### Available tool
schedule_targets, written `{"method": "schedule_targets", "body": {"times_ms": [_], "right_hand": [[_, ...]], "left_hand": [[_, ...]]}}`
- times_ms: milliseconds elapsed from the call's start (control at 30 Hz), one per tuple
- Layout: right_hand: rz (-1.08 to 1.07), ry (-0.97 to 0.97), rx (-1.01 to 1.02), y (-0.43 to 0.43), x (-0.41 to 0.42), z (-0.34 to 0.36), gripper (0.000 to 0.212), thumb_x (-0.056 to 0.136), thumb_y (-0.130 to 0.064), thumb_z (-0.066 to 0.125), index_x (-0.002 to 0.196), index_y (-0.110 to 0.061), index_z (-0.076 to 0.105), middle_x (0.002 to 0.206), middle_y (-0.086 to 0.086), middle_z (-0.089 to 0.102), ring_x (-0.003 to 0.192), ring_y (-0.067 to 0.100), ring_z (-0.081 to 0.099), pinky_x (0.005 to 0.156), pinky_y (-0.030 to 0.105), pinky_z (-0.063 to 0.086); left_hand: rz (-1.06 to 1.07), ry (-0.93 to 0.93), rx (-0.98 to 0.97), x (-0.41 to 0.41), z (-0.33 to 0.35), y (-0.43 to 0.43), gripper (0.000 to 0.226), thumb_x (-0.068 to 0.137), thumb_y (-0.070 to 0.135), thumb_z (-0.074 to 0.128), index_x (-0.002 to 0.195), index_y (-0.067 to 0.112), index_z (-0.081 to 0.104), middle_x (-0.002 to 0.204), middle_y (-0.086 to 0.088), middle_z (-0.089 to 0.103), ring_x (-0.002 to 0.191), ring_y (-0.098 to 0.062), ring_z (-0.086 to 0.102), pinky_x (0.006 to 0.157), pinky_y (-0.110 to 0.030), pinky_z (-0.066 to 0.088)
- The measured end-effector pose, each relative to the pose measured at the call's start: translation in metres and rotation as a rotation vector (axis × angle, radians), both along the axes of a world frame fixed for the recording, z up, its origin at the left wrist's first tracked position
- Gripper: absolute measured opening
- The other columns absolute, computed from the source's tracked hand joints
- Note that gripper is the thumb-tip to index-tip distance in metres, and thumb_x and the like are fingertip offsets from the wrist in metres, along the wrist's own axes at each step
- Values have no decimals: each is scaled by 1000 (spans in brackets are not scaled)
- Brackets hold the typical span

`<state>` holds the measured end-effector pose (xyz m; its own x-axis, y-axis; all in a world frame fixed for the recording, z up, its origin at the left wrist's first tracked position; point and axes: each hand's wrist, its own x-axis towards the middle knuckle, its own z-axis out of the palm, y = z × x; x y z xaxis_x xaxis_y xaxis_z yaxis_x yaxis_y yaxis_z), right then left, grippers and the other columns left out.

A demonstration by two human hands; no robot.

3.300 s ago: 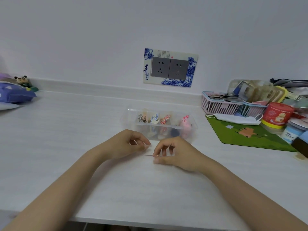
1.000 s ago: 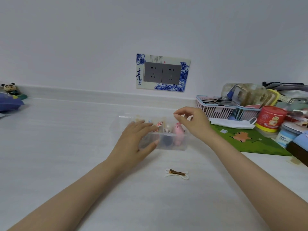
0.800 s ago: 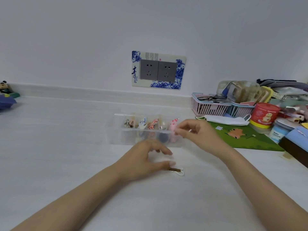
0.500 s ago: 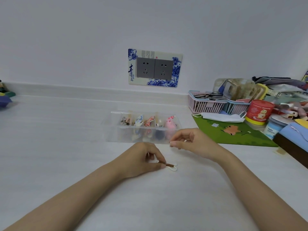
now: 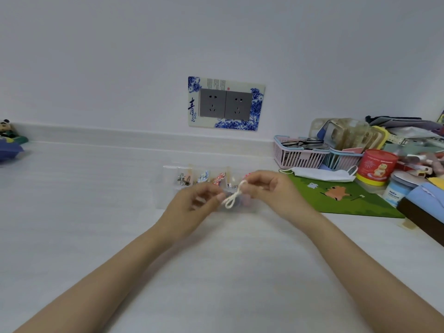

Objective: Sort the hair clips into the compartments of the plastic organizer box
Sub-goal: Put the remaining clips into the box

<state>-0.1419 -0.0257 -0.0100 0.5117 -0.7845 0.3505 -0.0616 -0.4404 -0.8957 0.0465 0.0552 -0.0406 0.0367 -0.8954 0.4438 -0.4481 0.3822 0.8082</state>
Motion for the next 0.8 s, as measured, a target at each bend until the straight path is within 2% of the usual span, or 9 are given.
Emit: {"method": "schedule_targets", "body": {"times_ms": [100,167,233,333,467,567,633,733,800], "right_hand": [[-103,-7,-42,-24,1,22,8,82,-12,68,90,-11,68,90,13,73,73,7,66,69,12,51],[-150,61,-85,-39,4,30,12,84,-15,67,94,-9,66,88,14,73,76,8,66,71,10,49],[-169,141,-106,-50,12,30,11,84,-18,67,93,-11,65,86,17,74,79,14,65,76,19,48],[-129,244,-60,-59,25,23,9,82,-18,69,90,-13,67,85,21,72,76,18,62,72,24,47],[-178,433,-217,-65,33,6,8,79,-20,72,78,-28,70,85,-8,71,87,13,59,82,33,47],[-291,270,-251,-66,29,1,6,81,-21,70,84,-26,69,91,-13,67,95,15,57,80,22,42],[-371,140,-250,-65,23,-1,7,83,-22,68,90,-21,68,98,-9,67,98,17,58,78,14,41],[-438,19,-115,-64,19,-7,34,82,-31,68,113,-19,59,122,-5,56,112,16,51,88,25,40],[-432,31,123,-66,17,-12,62,78,-41,69,131,-20,45,135,-1,45,123,18,44,94,28,35]], "left_hand": [[189,-416,-318,17,5,-4,32,88,42,49,112,26,64,111,16,65,107,-4,55,94,-19,38],[251,-604,-280,27,2,-9,46,89,48,41,129,28,53,134,9,55,126,-10,44,108,-24,26],[299,-718,-165,34,-7,-14,59,88,61,30,139,33,40,146,5,42,137,-16,33,114,-29,14],[341,-820,-121,39,-17,-19,76,84,72,11,136,29,45,141,1,49,133,-22,41,110,-26,10],[358,-830,-142,39,-15,-20,69,86,68,19,131,26,52,135,0,56,126,-22,48,106,-26,13],[348,-823,-137,39,-18,-19,79,83,73,8,133,28,48,139,3,52,130,-20,43,109,-25,10],[314,-734,-130,39,-14,-18,75,83,73,15,137,30,43,141,7,48,134,-17,38,111,-26,11],[339,-502,-171,44,3,-15,67,83,63,31,137,26,43,141,5,49,133,-16,38,111,-28,23],[417,-373,-152,52,17,-19,71,82,65,40,139,23,40,145,2,43,135,-16,34,109,-27,23]]}}
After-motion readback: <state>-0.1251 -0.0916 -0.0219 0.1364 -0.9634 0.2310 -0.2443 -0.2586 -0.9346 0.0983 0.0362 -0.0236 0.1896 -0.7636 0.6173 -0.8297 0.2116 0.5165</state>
